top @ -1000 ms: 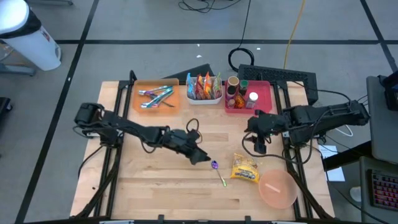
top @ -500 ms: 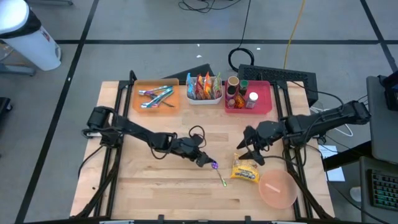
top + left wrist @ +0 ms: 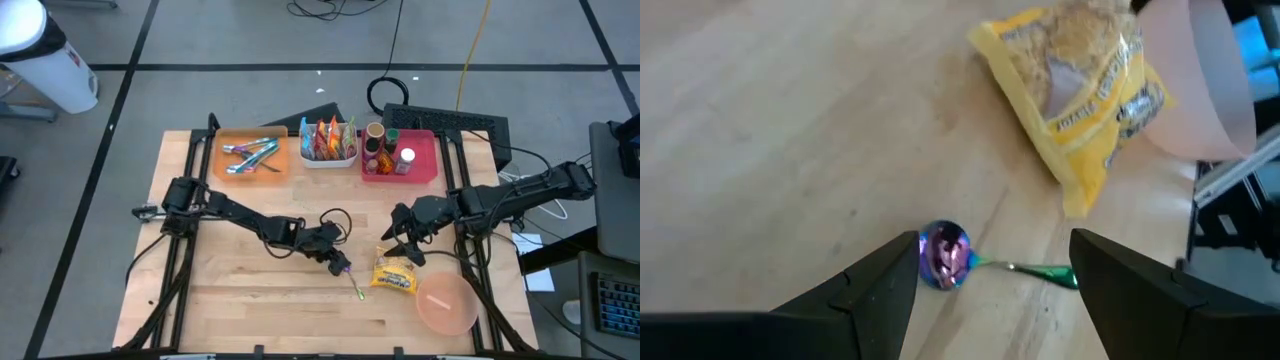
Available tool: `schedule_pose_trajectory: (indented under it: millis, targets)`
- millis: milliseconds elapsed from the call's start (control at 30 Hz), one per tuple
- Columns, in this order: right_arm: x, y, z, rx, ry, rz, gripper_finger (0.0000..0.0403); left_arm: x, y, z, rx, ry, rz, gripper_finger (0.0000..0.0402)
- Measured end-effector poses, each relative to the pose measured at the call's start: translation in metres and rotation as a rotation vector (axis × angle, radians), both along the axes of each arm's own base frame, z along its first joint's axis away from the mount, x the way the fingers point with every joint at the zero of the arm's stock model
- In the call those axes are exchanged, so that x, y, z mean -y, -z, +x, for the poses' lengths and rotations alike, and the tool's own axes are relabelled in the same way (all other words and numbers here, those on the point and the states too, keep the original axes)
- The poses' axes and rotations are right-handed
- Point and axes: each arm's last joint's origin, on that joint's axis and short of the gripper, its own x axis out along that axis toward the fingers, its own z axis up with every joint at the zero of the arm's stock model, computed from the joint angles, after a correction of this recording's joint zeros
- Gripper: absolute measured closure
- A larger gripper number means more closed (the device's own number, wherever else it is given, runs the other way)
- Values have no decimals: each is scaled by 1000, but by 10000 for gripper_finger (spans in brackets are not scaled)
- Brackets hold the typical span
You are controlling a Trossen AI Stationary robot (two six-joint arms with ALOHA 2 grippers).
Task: Pick & Place Food Item
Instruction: Put the violet and green spoon into the orange bin
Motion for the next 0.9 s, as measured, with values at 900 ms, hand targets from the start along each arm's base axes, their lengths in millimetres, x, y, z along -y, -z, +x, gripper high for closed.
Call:
schedule_pose_trajectory:
  millis: [900]
  targets:
    - [0,0,0,-1,6,4,161,2,26,3,-93,-4,-83,165]
